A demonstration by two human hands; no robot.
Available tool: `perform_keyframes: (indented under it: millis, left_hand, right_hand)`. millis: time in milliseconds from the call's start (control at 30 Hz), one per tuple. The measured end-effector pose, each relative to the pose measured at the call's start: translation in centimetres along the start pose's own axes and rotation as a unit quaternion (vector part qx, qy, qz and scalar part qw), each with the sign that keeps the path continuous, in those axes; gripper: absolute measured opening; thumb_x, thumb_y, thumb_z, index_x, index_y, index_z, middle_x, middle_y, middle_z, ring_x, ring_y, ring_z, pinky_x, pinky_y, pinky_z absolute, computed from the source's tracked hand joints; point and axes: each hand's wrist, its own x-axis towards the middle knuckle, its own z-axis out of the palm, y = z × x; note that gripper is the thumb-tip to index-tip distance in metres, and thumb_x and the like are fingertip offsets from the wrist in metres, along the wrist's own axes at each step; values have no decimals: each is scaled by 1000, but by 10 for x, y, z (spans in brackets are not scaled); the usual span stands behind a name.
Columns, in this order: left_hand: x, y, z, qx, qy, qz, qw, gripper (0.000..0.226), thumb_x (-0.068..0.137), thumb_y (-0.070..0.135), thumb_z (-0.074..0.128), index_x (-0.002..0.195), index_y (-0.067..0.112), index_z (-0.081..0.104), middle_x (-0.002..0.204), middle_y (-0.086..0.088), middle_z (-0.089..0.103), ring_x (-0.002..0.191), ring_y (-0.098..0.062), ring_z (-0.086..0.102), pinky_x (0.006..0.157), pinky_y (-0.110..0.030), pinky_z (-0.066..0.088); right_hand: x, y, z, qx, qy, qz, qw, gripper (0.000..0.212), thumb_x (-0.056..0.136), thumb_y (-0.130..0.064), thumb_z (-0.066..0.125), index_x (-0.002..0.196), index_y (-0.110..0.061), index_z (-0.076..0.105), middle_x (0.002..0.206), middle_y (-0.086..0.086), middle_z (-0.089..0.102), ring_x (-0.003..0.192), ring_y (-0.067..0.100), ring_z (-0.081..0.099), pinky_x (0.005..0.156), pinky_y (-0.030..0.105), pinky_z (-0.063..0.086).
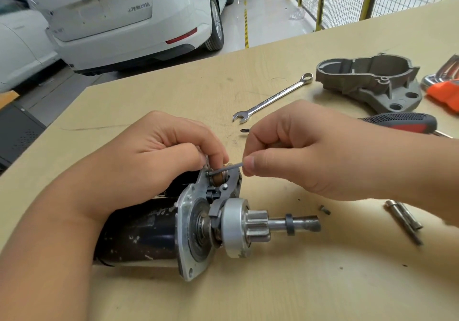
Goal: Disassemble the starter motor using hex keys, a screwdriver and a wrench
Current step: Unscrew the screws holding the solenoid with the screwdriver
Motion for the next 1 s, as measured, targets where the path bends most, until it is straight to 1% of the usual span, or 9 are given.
perform_keyframes:
  millis: [67, 233, 333, 433, 533, 633, 800, 900, 1000]
  left_hand:
    - [1, 4, 1, 9, -2, 11, 1000, 31, 78, 37, 61, 78, 10, 77, 92, -21, 75, 87, -44, 68, 75, -36, 58]
    - [1, 8, 4, 72, -15, 27, 997, 25, 84, 44, 61, 85, 27, 79, 81, -5, 72, 73, -36, 63, 66, -49, 53]
    - [0, 9, 4, 79, -17, 15, 997, 18, 88, 44, 68, 87, 30, 79, 84, 0, 73, 70, -20, 66, 65, -30, 51]
    - [0, 13, 4, 90, -31, 30, 995, 15, 93, 29, 67, 92, 26, 82, 94, 0, 76, 89, -20, 71, 75, -20, 51]
    - [2, 17, 6, 98, -39, 46, 993, 17, 93, 23, 67, 95, 27, 83, 97, 5, 77, 95, -15, 71, 79, -15, 49]
    - [3, 17, 7, 95, -42, 37, 994, 16, 93, 25, 67, 94, 25, 83, 100, 2, 78, 100, -20, 72, 84, -28, 54]
    - [2, 17, 10, 99, 10, -3, 995, 11, 93, 35, 68, 89, 32, 78, 92, 7, 75, 84, -13, 71, 74, -27, 56]
    - [4, 14, 11, 157, 56, -51, 985, 9, 93, 32, 69, 89, 36, 75, 86, 15, 74, 76, -8, 68, 66, -29, 53]
    - [5, 12, 9, 163, 47, -106, 980, 11, 89, 27, 71, 85, 36, 76, 86, 15, 74, 78, -5, 69, 65, -19, 50]
  right_hand:
    - [0, -3, -1, -62, 7, -60, 996, 23, 97, -24, 64, 75, -15, 68, 52, -7, 50, 47, 7, 41, 46, 17, 34]
    - [-1, -9, -2, -250, 25, -166, 954, 22, 95, -27, 52, 83, -15, 67, 53, -10, 40, 50, 12, 41, 52, 29, 35]
    - [-1, -11, -2, -281, 32, -189, 940, 23, 96, -26, 51, 83, -13, 64, 54, -11, 32, 49, 13, 32, 49, 37, 33]
    - [-2, -11, -1, -290, 46, -194, 936, 24, 98, -28, 51, 85, -14, 66, 56, -7, 40, 51, 18, 33, 49, 39, 38]
    - [-3, -11, 2, -297, 46, -175, 937, 24, 101, -31, 53, 88, -17, 67, 56, -6, 46, 52, 18, 38, 51, 39, 43]
    - [-4, -15, 1, -265, 51, -144, 952, 27, 101, -41, 56, 84, -23, 68, 51, -10, 39, 49, 10, 41, 51, 35, 40]
    - [-2, -16, -20, -279, 40, -90, 955, 46, 100, -48, 51, 65, -19, 48, 52, -3, 43, 55, 14, 46, 50, 34, 36]
    - [-2, -11, -45, -297, 80, -43, 951, 44, 93, -56, 51, 68, -20, 57, 57, -3, 54, 60, 13, 54, 53, 35, 44]
    - [-2, 3, -67, -329, 90, 40, 939, 29, 87, -53, 64, 75, -27, 66, 67, -6, 64, 64, 7, 57, 59, 33, 49]
